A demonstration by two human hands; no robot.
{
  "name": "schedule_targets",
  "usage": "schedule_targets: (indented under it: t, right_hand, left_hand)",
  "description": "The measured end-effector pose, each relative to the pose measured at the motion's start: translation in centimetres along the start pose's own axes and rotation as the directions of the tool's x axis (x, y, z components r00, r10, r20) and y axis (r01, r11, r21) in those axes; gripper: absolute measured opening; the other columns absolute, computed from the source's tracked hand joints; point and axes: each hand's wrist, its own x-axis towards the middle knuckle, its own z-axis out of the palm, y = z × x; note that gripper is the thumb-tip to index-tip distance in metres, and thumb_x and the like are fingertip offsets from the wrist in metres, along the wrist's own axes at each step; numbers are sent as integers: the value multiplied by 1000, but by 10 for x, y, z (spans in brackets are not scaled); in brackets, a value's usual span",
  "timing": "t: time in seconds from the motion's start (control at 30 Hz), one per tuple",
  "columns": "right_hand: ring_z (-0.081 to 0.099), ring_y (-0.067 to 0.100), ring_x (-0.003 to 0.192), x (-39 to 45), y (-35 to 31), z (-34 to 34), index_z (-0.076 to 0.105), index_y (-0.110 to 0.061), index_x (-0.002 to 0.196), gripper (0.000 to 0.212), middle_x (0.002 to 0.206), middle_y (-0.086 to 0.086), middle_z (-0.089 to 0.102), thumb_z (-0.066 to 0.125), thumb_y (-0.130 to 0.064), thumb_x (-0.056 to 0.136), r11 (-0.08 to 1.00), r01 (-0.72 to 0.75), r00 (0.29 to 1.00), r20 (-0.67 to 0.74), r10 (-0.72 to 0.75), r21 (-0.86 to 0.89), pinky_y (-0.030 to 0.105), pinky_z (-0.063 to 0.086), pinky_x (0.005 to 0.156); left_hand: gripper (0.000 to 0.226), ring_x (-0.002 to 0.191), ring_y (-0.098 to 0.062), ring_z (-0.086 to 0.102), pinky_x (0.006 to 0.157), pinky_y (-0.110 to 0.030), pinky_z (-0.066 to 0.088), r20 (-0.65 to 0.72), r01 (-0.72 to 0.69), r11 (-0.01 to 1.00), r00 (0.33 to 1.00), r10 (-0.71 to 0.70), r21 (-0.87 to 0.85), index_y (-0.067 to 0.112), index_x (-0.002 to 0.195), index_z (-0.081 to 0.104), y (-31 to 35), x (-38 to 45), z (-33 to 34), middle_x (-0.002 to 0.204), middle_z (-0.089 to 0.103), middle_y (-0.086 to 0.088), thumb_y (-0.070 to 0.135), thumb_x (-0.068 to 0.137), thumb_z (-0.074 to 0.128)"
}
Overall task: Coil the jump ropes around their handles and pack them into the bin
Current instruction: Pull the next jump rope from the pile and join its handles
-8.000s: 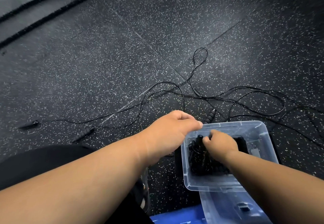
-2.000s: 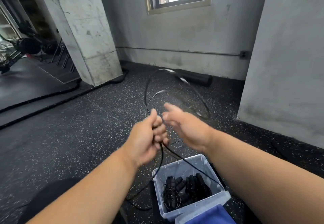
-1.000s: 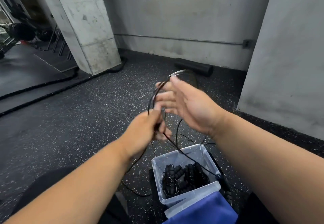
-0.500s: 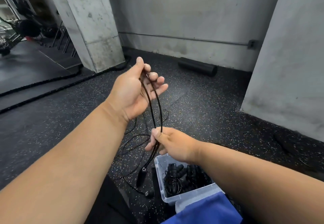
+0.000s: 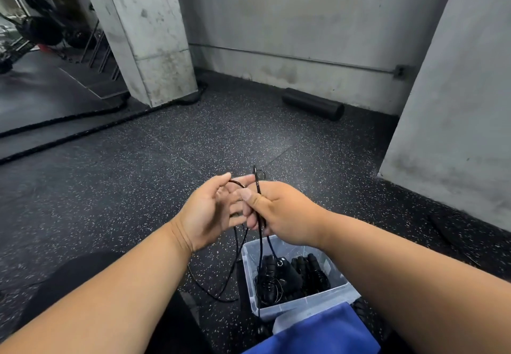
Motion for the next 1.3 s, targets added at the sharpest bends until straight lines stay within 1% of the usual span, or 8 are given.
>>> schedule_targets:
  t: [0.1,0.2,0.37,0.57,0.67,0.83,1.07,1.3]
  right_hand:
    - [56,6,63,1,-11,-9,65,-17,84,39,73,1,65,45,-38,109,988,75,986,-137,-93,-132,26,48,61]
    - [46,8,52,-1,-21,-27,68,-22,86,41,58,-3,51,42,-43,109,966,113,945,-276,-177,-231,30,45,58]
    - [30,6,44,3,-22,-47,72,-21,90,39,50,-11,33,45,-43,109,986,123,898,-410,-159,-114,21,27,46]
    - [40,9,52,5,-7,-60,77,-27,91,38,62,-2,50,51,-51,104,993,97,857,-513,-50,66,25,34,52]
    - [53,4,60,8,3,-65,78,-30,104,39,72,-5,66,49,-56,104,978,64,863,-504,44,196,28,41,65]
    - [62,18,83,4,27,-48,59,-24,133,66,98,7,74,33,-74,98,859,-156,958,-138,252,487,36,46,75]
    - [65,25,92,7,46,11,61,-11,131,77,104,9,71,32,-74,98,677,-327,941,293,169,659,38,49,88]
    - [65,22,94,6,48,36,58,-8,130,38,112,9,68,60,-34,103,864,-306,946,227,230,399,36,47,81]
  left_hand:
    - [65,98,-23,64,86,-41,46,92,86,996,992,-87,19,8,138,60,-16,-5,-9,110,67,-13,47,95,31]
    - [62,122,-20,65,105,-43,46,92,136,914,979,-184,382,23,141,63,-38,1,-1,131,72,-2,42,84,47]
    - [19,96,-8,64,98,-33,52,76,45,614,983,-169,788,38,117,74,-63,0,13,112,76,3,38,105,59]
    - [40,92,-12,66,90,-34,54,27,16,665,998,-54,747,17,101,74,-41,-12,15,103,75,-12,41,111,43]
    - [39,78,-18,61,88,-39,57,-13,7,805,1000,0,593,12,92,56,-27,-14,18,75,64,-4,44,108,41]
    - [33,50,-13,36,50,-27,42,-194,-12,978,980,53,206,18,88,53,1,-17,40,61,34,3,38,112,42]
    - [36,47,-9,42,51,-23,43,-452,-233,892,891,38,-386,17,87,56,21,5,34,57,37,6,39,112,44]
    - [47,47,-8,40,54,-22,42,-517,-257,863,856,-6,-434,19,88,55,20,16,24,59,38,7,58,109,40]
